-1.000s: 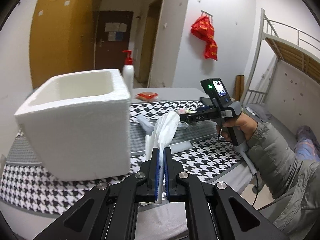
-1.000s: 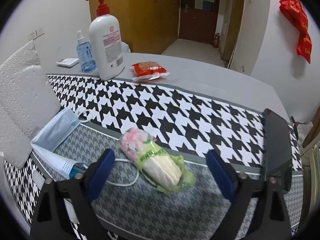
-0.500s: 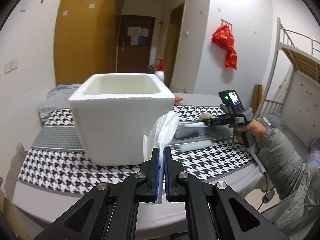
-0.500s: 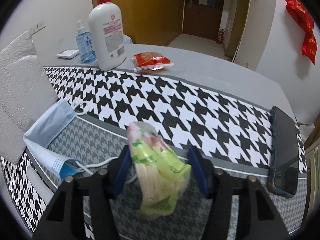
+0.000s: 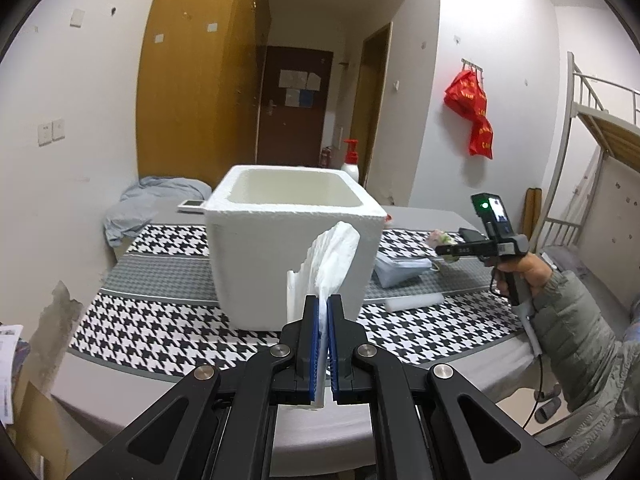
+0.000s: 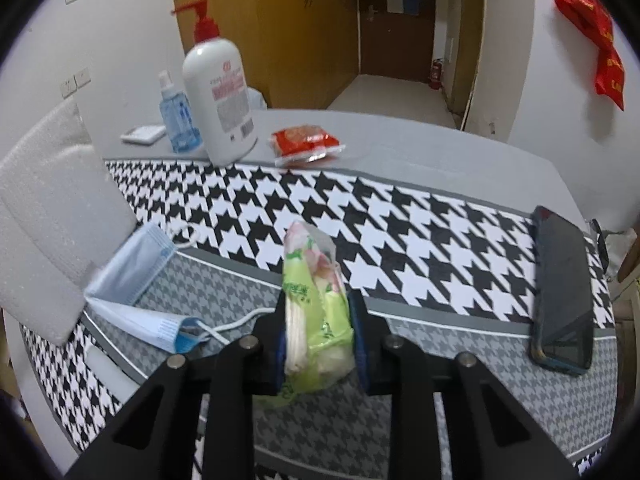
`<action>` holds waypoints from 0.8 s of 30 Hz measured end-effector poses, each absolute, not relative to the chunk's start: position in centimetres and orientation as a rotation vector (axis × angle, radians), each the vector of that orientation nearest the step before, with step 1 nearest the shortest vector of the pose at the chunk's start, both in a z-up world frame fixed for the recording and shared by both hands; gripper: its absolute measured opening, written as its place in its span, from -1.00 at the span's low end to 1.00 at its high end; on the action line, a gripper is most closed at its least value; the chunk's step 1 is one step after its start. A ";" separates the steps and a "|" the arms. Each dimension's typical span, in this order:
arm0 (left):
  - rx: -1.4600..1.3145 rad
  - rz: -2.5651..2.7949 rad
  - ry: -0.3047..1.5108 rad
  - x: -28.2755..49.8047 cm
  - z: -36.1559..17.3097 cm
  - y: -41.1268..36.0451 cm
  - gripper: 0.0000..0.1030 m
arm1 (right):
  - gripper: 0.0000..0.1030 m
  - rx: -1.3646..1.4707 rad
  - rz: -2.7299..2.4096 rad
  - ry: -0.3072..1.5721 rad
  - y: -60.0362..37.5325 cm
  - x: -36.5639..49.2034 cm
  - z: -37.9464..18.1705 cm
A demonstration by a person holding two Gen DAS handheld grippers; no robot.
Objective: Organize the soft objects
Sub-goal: 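Carry the tissues and the green bag over to the white foam box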
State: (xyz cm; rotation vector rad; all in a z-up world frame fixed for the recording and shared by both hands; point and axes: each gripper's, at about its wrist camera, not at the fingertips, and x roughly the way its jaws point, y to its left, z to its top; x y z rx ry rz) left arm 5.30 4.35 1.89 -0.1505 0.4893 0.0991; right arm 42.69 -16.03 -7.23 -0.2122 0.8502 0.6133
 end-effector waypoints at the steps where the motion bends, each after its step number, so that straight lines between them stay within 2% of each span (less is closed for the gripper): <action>1: -0.151 0.103 0.484 5.1 2.0 4.5 -0.91 | -0.42 -0.209 0.613 0.843 -16.2 42.5 -6.9; 24: -0.116 0.118 0.397 2.3 3.9 7.5 -0.91 | -0.41 -0.120 0.667 0.632 -16.7 30.4 0.6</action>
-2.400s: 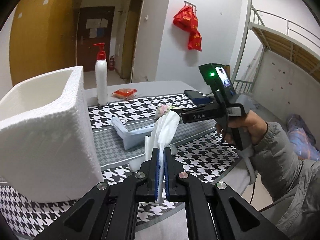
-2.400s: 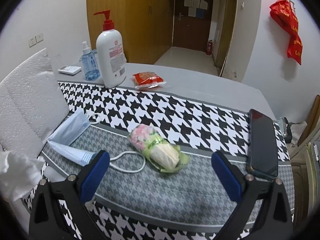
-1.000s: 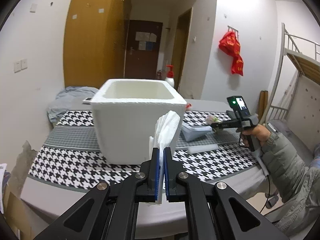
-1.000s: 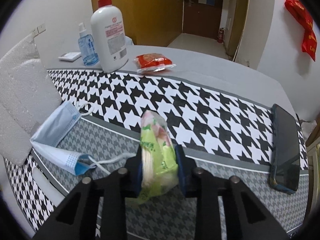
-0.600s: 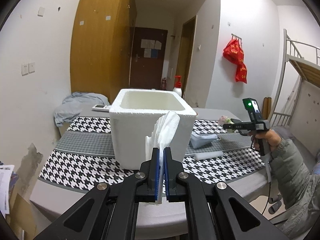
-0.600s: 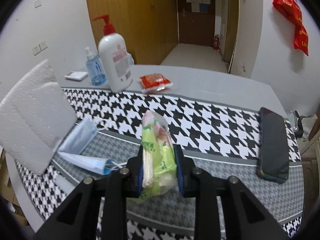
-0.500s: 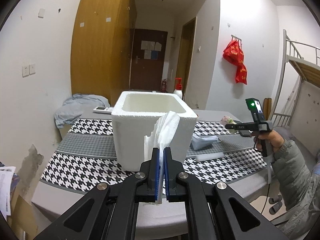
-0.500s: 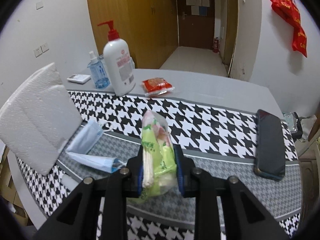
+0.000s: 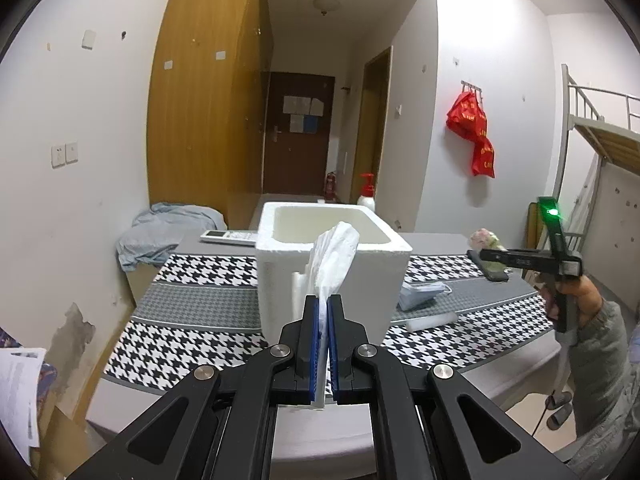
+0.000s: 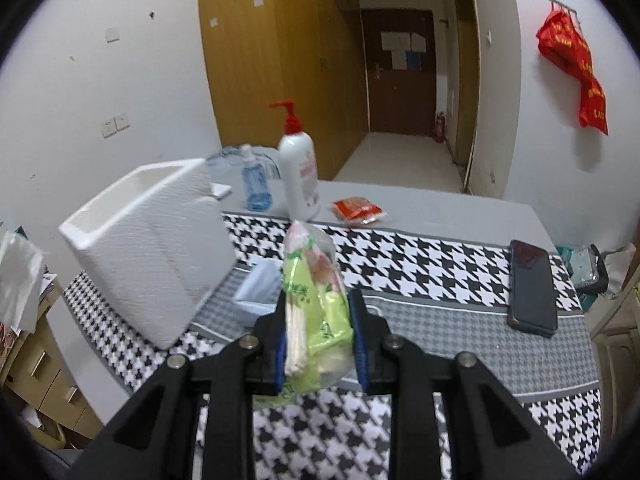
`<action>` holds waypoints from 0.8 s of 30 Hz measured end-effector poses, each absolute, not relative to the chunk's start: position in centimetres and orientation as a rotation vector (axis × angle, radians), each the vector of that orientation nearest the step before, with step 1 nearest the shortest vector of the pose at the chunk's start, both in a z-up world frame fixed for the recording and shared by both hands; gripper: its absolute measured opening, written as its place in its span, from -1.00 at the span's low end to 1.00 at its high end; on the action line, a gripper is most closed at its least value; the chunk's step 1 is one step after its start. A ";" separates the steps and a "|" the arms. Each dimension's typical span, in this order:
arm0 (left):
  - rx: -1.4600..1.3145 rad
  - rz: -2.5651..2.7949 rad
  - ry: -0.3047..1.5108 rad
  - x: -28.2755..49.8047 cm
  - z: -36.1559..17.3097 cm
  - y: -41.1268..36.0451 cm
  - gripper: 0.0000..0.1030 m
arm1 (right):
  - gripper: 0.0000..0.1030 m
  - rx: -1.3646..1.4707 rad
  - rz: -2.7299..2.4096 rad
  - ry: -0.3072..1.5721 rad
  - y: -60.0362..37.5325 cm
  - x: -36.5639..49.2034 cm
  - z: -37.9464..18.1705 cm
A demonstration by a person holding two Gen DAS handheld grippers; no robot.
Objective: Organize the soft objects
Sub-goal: 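Carry the tissues and the green bag over to the white foam box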
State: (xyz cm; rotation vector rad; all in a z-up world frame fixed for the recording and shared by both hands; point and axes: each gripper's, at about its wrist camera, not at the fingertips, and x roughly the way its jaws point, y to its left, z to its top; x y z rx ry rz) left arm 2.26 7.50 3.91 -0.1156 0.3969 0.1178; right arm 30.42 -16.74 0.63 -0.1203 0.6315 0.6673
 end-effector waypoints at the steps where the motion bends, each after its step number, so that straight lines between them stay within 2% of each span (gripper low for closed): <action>1: -0.117 0.117 0.394 2.1 4.0 7.7 -0.91 | -0.41 -0.113 0.671 0.620 -16.7 29.8 0.9; 12: -0.106 0.106 0.361 1.3 5.0 9.6 -0.91 | -0.41 -0.086 0.732 0.523 -15.6 22.1 1.9; 24: -0.094 0.098 0.331 1.7 5.8 11.3 -0.91 | -0.41 -0.047 0.777 0.453 -13.9 17.6 1.5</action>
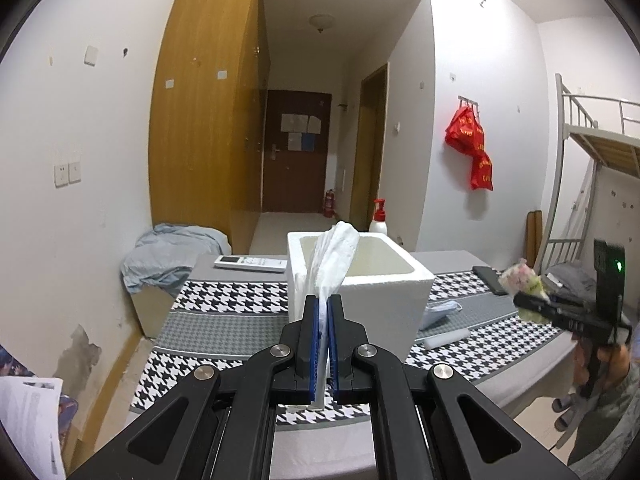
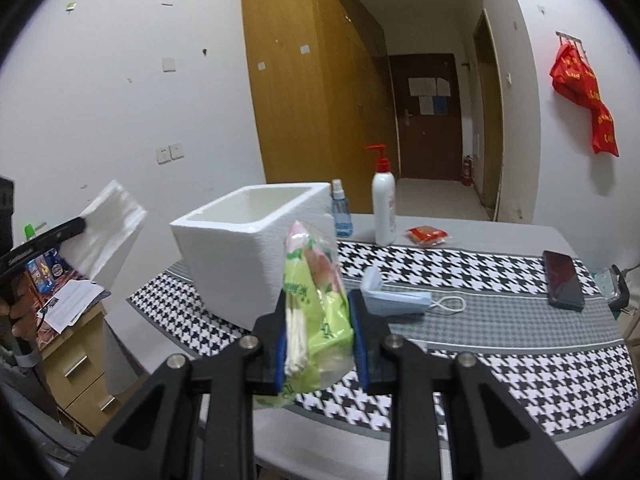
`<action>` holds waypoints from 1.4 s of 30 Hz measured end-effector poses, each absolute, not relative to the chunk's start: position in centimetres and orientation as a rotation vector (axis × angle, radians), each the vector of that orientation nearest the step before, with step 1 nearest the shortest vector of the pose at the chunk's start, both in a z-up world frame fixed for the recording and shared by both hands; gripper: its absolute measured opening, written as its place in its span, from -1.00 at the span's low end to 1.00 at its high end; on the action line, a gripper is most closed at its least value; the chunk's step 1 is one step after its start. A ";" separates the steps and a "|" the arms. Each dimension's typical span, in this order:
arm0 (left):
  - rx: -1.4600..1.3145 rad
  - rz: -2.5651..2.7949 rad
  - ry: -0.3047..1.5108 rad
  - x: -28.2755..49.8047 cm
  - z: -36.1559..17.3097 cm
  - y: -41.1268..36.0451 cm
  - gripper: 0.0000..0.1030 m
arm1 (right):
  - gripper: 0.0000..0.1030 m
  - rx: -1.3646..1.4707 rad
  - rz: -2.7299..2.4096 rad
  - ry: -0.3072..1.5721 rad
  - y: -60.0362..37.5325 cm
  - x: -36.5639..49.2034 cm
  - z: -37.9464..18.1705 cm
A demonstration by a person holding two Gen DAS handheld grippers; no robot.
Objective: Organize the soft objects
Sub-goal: 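Carry the tissues and the green bag over to the white foam box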
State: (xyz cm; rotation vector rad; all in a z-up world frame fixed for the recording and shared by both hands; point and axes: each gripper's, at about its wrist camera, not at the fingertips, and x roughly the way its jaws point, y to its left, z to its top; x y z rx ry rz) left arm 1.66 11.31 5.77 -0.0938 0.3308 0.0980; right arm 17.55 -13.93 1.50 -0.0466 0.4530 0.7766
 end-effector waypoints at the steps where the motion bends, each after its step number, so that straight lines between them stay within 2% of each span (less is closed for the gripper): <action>1: -0.094 0.095 0.327 1.7 5.8 11.4 -0.91 | -0.41 -0.046 0.778 0.449 -13.7 17.2 1.3; 18: -0.046 0.151 0.264 3.2 6.8 14.4 -0.91 | -0.41 -0.013 0.809 0.453 -8.5 14.8 -0.3; 42: -0.059 0.141 0.256 6.9 7.6 16.8 -0.91 | -0.41 -0.070 0.887 0.451 -1.6 18.2 3.8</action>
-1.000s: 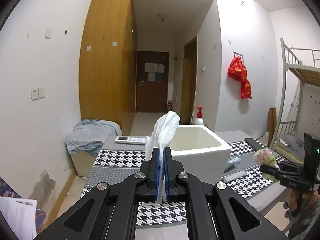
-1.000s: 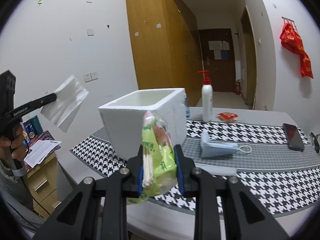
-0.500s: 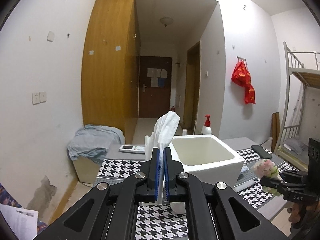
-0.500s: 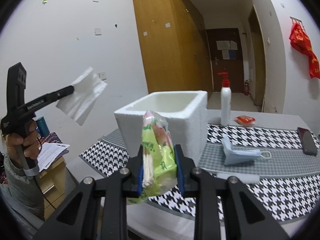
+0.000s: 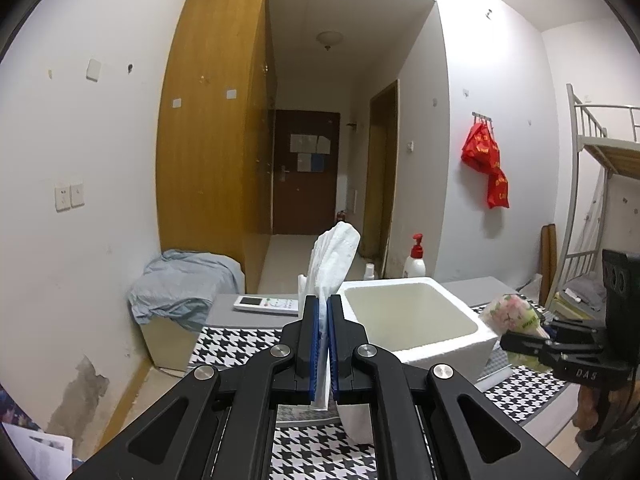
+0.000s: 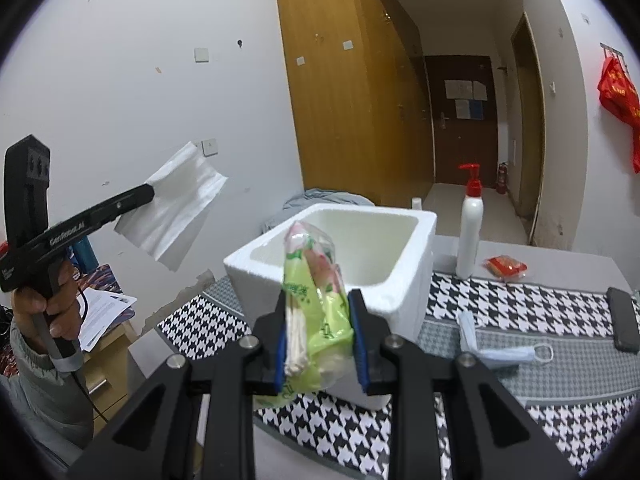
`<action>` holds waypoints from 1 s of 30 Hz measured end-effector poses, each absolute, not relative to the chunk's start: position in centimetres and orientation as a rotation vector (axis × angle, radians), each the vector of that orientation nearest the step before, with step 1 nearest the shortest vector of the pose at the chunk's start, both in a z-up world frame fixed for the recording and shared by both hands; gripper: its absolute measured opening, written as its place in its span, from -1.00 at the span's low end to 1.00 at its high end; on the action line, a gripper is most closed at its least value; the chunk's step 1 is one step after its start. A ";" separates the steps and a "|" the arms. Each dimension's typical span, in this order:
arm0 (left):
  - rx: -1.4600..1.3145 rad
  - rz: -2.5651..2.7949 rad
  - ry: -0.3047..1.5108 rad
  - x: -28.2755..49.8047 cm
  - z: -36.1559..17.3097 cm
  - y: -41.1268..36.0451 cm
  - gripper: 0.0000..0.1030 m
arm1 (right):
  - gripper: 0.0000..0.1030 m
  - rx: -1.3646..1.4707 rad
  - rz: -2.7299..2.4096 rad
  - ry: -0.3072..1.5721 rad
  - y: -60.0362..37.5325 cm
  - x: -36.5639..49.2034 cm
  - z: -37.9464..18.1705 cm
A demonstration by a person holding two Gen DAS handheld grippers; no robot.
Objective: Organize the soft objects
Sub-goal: 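Carry the tissues and the green bag over to the white foam box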
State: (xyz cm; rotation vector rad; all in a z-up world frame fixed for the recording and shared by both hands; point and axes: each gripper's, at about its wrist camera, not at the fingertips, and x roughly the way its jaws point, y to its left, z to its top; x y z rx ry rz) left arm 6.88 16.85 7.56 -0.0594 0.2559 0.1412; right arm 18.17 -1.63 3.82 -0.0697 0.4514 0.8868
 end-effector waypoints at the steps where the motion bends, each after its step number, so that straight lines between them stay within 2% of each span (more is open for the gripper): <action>1: -0.061 0.145 0.255 6.9 7.6 17.0 -0.91 | -0.41 -0.074 0.886 0.448 -1.4 18.3 4.0; 30: -0.097 0.246 0.320 6.2 5.1 19.1 -0.91 | -0.41 -0.177 0.916 0.503 5.1 24.9 5.6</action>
